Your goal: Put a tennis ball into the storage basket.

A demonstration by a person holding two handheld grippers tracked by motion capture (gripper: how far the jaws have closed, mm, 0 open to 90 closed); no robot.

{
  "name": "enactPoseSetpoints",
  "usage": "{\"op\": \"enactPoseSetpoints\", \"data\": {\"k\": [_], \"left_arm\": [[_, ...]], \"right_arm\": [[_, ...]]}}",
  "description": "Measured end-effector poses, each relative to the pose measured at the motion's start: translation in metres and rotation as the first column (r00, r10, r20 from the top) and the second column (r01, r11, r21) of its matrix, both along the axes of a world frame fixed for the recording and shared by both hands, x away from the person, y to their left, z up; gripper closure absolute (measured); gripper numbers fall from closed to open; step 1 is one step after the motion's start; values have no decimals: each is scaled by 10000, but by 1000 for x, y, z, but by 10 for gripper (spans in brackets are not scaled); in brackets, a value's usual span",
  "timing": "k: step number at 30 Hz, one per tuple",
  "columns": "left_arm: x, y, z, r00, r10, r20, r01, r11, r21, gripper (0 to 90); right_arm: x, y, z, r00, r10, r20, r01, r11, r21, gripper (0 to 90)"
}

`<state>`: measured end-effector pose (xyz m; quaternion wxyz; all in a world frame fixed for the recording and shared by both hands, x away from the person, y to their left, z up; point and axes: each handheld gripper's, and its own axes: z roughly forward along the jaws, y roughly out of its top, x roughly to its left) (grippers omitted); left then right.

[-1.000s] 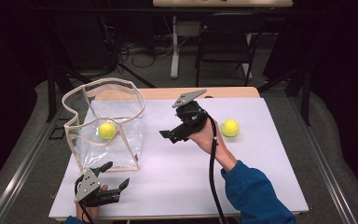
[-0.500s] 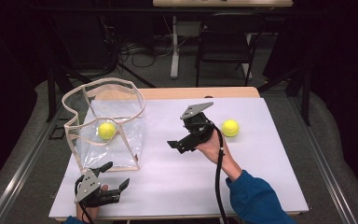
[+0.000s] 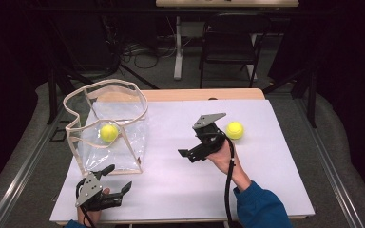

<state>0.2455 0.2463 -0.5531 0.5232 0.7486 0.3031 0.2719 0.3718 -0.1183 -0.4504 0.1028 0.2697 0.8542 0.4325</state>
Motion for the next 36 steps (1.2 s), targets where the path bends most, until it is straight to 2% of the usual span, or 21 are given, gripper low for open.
{"op": "enactPoseSetpoints", "data": {"k": [6, 14, 18, 36], "left_arm": [[0, 0, 0, 10000, -16, -51, 16, 10000, 6, 158], [0, 1, 0, 10000, 7, -42, -7, 10000, 4, 157], [0, 0, 0, 10000, 7, -37, -7, 10000, 23, 158], [-2, 3, 0, 9999, 97, -28, -97, 10000, -11, 158]], "right_arm": [[-1, -8, -10, 9998, -175, -50, 175, 9998, -41, 0], [-6, -14, -24, 9996, -263, -116, 258, 9988, -424, 0], [-8, -20, -31, 9991, -376, -209, 368, 9986, -387, 0], [-10, -43, -44, 9967, -711, -386, 685, 9956, -632, 0]]}}
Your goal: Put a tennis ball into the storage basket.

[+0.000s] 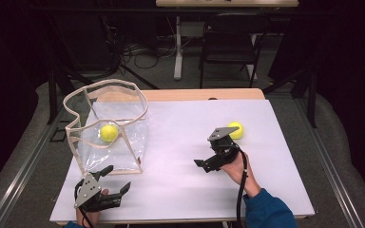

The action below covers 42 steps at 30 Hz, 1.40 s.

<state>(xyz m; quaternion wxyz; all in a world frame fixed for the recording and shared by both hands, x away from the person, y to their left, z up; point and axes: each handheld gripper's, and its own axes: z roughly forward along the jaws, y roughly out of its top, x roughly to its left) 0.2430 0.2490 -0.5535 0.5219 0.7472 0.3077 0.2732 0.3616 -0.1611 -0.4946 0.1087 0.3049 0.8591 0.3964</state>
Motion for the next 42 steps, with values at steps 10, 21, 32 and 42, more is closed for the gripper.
{"op": "enactPoseSetpoints", "data": {"k": [10, 21, 32, 42], "left_arm": [[-2, 2, 0, 10000, 57, -17, -57, 10000, 1, 158], [-2, 0, 0, 10000, 56, 33, -56, 10000, 58, 158], [-2, 0, 0, 10000, 20, 48, -21, 10000, 77, 158], [-2, -1, 0, 10000, 30, 16, -30, 10000, 76, 158]], "right_arm": [[2, -16, -6, 9993, -345, -119, 343, 9993, -134, 0], [2, -23, -9, 9993, -353, -85, 351, 9990, -266, 0], [5, -38, -7, 9973, -733, 79, 735, 9966, -366, 0], [7, -49, -5, 9944, -1039, 191, 1047, 9934, -460, 0]]}}
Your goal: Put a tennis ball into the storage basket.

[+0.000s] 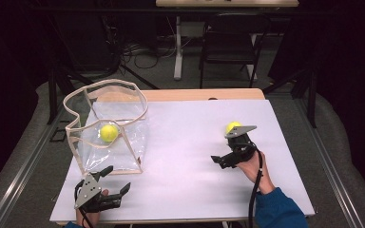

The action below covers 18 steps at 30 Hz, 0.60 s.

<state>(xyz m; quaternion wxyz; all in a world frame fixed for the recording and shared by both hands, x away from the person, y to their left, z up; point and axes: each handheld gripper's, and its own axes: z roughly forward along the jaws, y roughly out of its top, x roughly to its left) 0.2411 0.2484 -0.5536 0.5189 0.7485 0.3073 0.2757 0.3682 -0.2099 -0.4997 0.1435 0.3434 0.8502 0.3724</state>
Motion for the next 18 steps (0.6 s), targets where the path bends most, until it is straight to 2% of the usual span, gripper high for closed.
{"op": "enactPoseSetpoints", "data": {"k": [11, 18], "left_arm": [[0, 0, 0, 10000, 24, 26, -25, 10000, 28, 158], [0, -1, 0, 10000, 23, 43, -23, 10000, 47, 158]], "right_arm": [[4, -8, 4, 9994, -340, 55, 340, 9994, -13, 0], [9, -17, 5, 9968, -795, 104, 796, 9968, -75, 0]]}}
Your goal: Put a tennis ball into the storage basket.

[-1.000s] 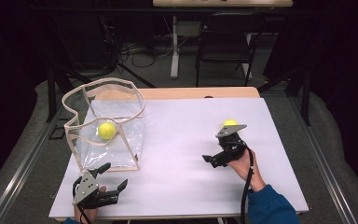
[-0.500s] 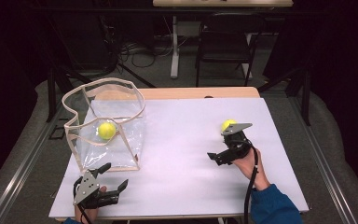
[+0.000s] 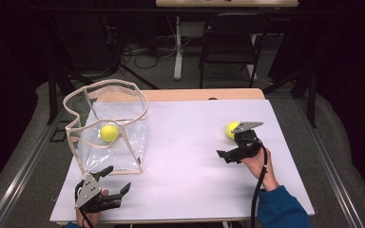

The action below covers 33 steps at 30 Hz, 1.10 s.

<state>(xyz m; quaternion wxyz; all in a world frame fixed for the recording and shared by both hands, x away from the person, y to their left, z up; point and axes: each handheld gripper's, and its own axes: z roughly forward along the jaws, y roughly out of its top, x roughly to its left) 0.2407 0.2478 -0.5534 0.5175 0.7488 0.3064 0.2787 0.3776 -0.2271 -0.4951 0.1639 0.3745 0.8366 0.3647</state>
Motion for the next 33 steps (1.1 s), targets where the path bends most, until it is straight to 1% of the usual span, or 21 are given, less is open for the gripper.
{"op": "enactPoseSetpoints", "data": {"k": [2, 7, 8, 10, 16, 19, 22, 24, 29, 31, 33], "left_arm": [[0, 0, 0, 10000, -5, -18, 5, 10000, -1, 158], [0, 0, -1, 10000, 9, -54, -9, 10000, -55, 158], [0, 0, -1, 10000, 0, -68, -1, 10000, -47, 158], [0, 0, -1, 10000, -10, -70, 10, 10000, -44, 158], [0, 0, -1, 10000, -2, -57, 2, 10000, -43, 158], [1, 0, -1, 10000, -3, -76, 3, 10000, -32, 158], [1, 0, -1, 10000, -16, -56, 16, 10000, 45, 158], [0, 0, -1, 10000, 4, -60, -4, 10000, -10, 158], [1, 1, -1, 10000, 16, -35, -16, 10000, -10, 158], [0, 0, -1, 10000, 11, -21, -11, 10000, -11, 158], [0, 0, 0, 10000, 18, -15, -18, 10000, 9, 158]], "right_arm": [[2, -3, 0, 9999, -103, -70, 103, 9999, -11, 0], [10, -12, -2, 9986, -520, -21, 520, 9986, 130, 0], [11, -14, -2, 9979, -645, 37, 645, 9978, 157, 0], [14, -17, -2, 9967, -816, -28, 816, 9963, 269, 0], [23, -26, 2, 9927, -1208, 30, 1207, 9922, 312, 0], [29, -28, 1, 9903, -1388, -50, 1389, 9894, 432, 0], [36, -30, 0, 9870, -1607, -79, 1609, 9845, 695, 0], [40, -30, 0, 9857, -1671, -194, 1681, 9834, 685, 0], [51, -30, -2, 9823, -1853, -291, 1866, 9808, 557, 0], [54, -30, -3, 9800, -1965, -326, 1979, 9792, 444, 0], [58, -30, -5, 9786, -2026, -344, 2034, 9789, 194, 0]]}}
